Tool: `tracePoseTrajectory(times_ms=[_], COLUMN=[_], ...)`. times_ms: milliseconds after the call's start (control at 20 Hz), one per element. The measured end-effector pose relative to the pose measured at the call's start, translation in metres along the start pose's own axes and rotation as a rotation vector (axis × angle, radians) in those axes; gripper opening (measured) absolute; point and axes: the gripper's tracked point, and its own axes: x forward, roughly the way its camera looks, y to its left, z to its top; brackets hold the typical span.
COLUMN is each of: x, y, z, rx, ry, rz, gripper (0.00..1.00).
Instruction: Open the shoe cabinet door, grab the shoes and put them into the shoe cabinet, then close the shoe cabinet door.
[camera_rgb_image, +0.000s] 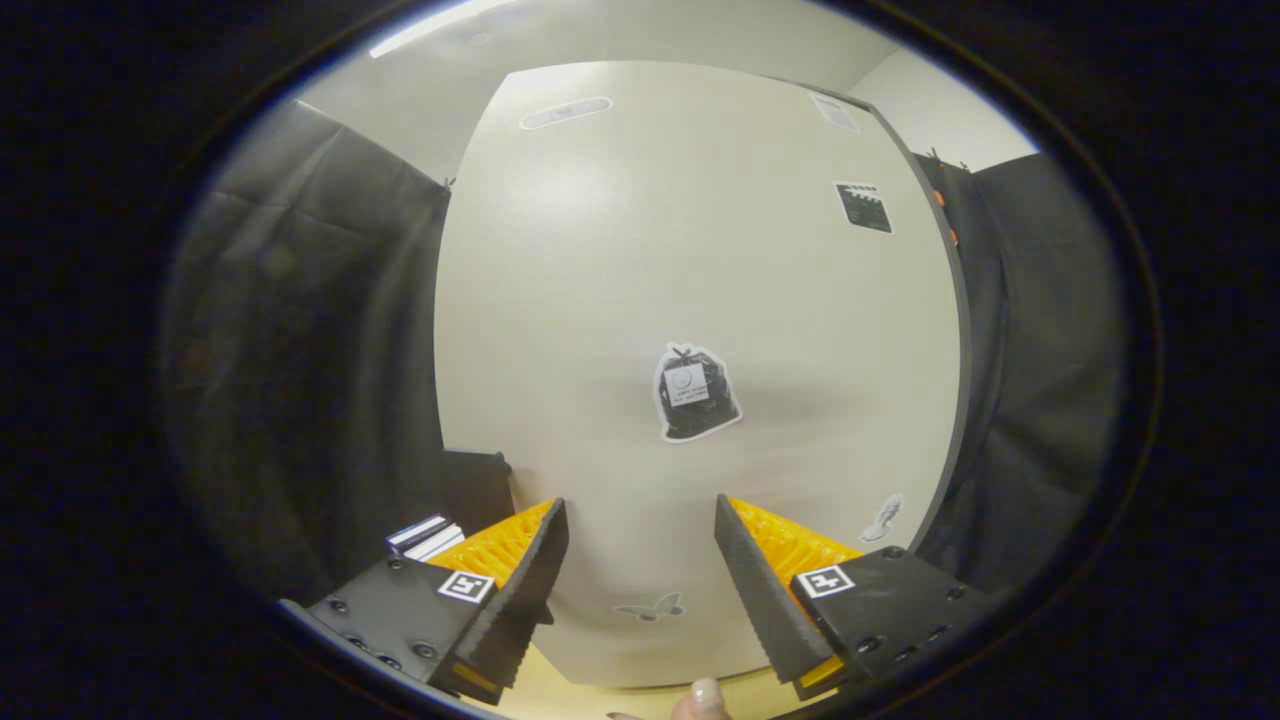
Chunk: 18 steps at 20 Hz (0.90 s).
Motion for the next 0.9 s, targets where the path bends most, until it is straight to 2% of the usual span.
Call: tracePoseTrajectory(times_ms=[900], x=[0.0061], y=[0.0007], z=[0.0042], rx=[-0.018], ry=[-0.001], rz=[-0.045], gripper=[0.93])
